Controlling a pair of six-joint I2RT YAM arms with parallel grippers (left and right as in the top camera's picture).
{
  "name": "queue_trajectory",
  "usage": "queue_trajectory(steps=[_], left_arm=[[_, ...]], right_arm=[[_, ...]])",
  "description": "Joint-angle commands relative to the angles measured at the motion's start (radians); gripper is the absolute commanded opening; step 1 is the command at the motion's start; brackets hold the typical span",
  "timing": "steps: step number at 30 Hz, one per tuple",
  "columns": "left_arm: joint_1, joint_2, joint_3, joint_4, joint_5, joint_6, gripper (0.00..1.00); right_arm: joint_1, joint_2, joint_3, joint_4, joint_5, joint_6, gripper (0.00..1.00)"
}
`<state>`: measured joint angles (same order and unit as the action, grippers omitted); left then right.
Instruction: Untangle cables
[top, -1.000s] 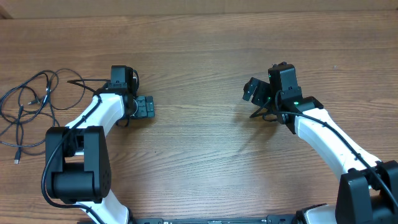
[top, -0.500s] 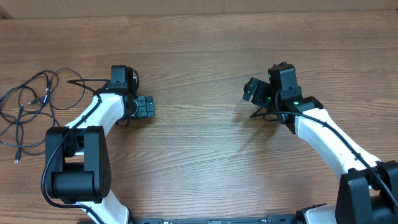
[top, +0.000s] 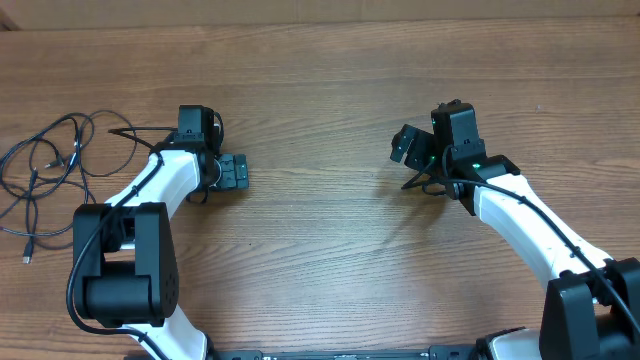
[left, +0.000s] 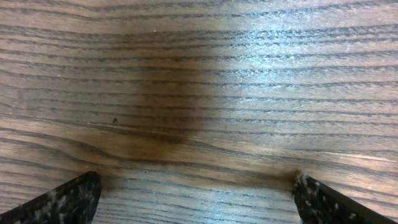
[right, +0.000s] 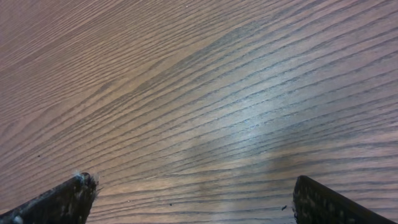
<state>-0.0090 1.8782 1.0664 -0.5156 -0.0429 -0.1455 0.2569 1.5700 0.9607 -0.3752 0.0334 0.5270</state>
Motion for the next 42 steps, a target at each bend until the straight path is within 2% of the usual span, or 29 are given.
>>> queue_trajectory(steps=[1, 27, 34, 42], left_arm=[[0.006, 0.147, -0.111, -0.021, 0.05, 0.011, 1.0], [0.006, 0.147, -0.111, -0.021, 0.05, 0.011, 1.0], [0.006, 0.147, -0.111, -0.021, 0.05, 0.011, 1.0], [0.006, 0.147, -0.111, -0.021, 0.05, 0.011, 0.99]], right_arm=[[0.003, -0.001, 0.001, 0.006, 0.01, 0.003, 1.0], [0.003, -0.009, 0.001, 0.004, 0.01, 0.003, 1.0], [0.003, -0.157, 0.001, 0.002, 0.01, 0.003, 1.0], [0.003, -0.487, 0.001, 0.003, 0.01, 0.003, 1.0]])
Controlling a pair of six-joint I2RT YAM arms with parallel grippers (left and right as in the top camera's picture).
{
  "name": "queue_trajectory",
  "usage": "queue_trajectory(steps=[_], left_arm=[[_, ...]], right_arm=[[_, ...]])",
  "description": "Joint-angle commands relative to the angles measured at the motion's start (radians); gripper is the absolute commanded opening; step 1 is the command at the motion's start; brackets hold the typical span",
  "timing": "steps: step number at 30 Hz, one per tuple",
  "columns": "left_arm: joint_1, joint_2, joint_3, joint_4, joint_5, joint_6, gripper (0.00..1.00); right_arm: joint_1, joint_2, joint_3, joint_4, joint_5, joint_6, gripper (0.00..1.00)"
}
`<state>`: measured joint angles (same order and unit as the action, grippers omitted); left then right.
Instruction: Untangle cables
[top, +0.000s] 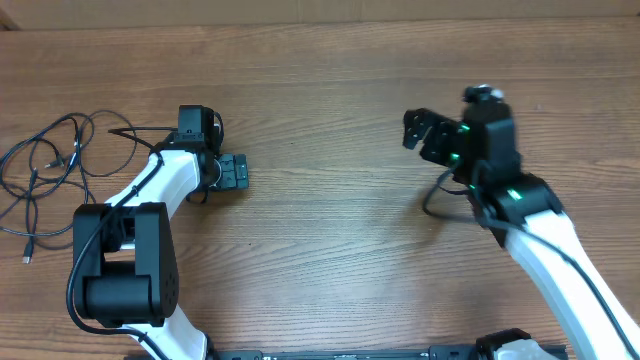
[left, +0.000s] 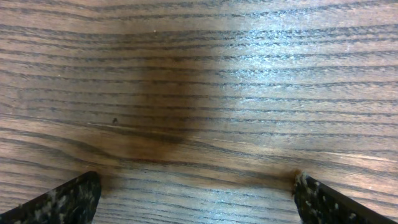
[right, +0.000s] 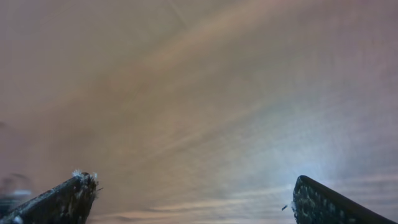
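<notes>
A tangle of thin black cables (top: 45, 170) lies at the table's far left in the overhead view, loops crossing one another. My left gripper (top: 235, 172) rests low on the wood to the right of the tangle, open, with nothing between its fingertips (left: 68, 199). My right gripper (top: 425, 135) is raised over the right half of the table, far from the cables, open and empty. Its wrist view is blurred and shows only wood between the fingertips (right: 323, 202).
The wooden table (top: 320, 260) fills all views. My left arm's own black cable (top: 130, 132) runs beside the tangle's right edge. The right arm's white link (top: 560, 260) crosses the lower right.
My right arm has lifted and shifted to the right and towards the table's far side; its wrist view is now blurred. The left arm and the cables have not moved.
</notes>
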<state>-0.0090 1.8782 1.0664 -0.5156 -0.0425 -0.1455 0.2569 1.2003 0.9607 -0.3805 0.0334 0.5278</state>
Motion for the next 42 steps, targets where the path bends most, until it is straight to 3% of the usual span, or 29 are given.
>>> queue_trajectory(steps=[1, 11, 19, 24, 34, 42], left_arm=[[0.006, 0.147, -0.111, -0.021, 0.05, 0.011, 0.99], [0.006, 0.147, -0.111, -0.021, 0.05, 0.011, 1.0], [0.006, 0.147, -0.111, -0.021, 0.05, 0.011, 0.99], [0.006, 0.147, -0.111, -0.021, 0.05, 0.011, 0.99], [0.006, 0.147, -0.111, -0.021, 0.05, 0.011, 0.99], [0.006, 0.147, -0.111, -0.021, 0.05, 0.011, 1.0]], right_arm=[[0.003, -0.165, 0.001, 0.008, 0.01, 0.002, 1.0], [0.003, -0.582, 0.001, 0.006, 0.01, 0.002, 1.0], [0.003, -0.644, 0.001, -0.016, 0.01, 0.002, 1.0], [0.003, -0.644, 0.001, -0.157, 0.01, 0.002, 1.0], [0.002, -0.719, -0.002, -0.735, 0.01, 0.002, 1.0], [0.002, -0.872, -0.08, -0.702, 0.01, 0.002, 1.0]])
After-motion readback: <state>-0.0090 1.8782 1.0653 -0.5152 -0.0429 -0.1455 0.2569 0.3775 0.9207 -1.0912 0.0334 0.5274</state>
